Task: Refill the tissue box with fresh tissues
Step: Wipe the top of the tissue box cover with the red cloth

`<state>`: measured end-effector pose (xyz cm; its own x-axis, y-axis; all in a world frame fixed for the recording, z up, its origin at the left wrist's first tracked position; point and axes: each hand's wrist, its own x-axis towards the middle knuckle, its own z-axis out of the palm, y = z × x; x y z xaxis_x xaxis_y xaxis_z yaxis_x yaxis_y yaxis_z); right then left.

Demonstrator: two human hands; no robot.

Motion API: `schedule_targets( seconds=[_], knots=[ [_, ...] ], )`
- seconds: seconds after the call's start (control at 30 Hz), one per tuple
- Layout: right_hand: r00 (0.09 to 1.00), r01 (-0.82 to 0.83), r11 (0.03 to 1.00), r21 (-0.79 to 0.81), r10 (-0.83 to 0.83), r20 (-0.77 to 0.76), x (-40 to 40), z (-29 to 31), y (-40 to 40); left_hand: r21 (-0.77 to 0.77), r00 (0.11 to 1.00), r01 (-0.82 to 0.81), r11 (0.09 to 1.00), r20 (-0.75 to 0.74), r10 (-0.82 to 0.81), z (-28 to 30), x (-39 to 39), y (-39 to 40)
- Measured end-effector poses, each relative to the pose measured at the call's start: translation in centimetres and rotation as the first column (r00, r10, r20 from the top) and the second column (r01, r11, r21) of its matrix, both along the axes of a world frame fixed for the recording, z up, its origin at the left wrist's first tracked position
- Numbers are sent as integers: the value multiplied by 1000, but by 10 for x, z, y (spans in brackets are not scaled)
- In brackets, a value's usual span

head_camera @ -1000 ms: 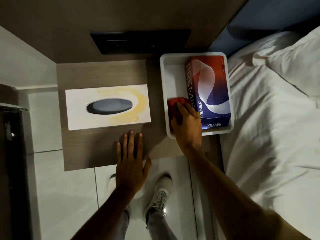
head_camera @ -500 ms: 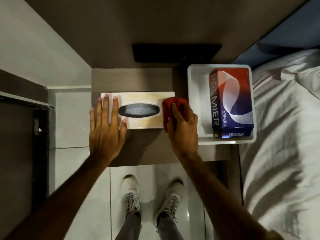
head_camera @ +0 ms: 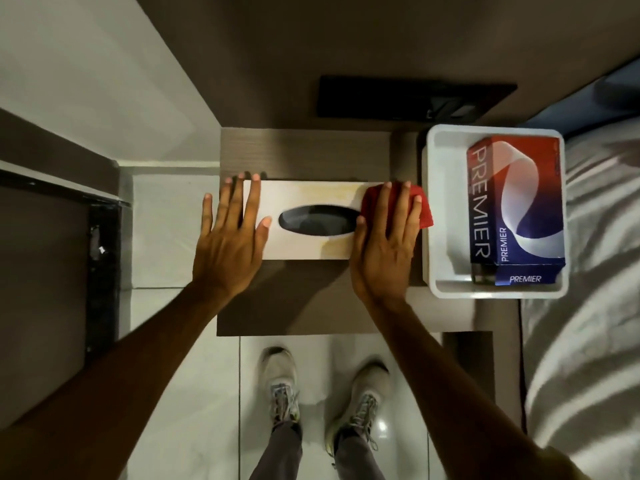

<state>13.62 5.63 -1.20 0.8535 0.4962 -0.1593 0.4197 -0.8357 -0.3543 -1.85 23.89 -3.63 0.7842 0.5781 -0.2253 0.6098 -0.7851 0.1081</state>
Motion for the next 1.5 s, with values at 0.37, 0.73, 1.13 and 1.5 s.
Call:
schedule_targets(
  seconds=[0.37, 0.73, 1.13, 1.5],
  knots=[
    [960, -278, 960, -26, 278, 36, 8, -6, 21, -65, 998, -67, 996, 15, 68, 6, 3, -4],
    [939, -328, 938, -112, 337, 69, -19, -10, 44, -94, 995, -91, 991, 27, 94, 5, 2, -4],
    [908, -416, 908, -52, 418, 34, -20, -6, 32, -114, 996, -89, 989, 10, 91, 6, 2, -4],
    [972, -234, 971, 42, 235, -17, -53, 1, -23, -52, 995, -95, 994, 5, 95, 2, 2, -6]
  ],
)
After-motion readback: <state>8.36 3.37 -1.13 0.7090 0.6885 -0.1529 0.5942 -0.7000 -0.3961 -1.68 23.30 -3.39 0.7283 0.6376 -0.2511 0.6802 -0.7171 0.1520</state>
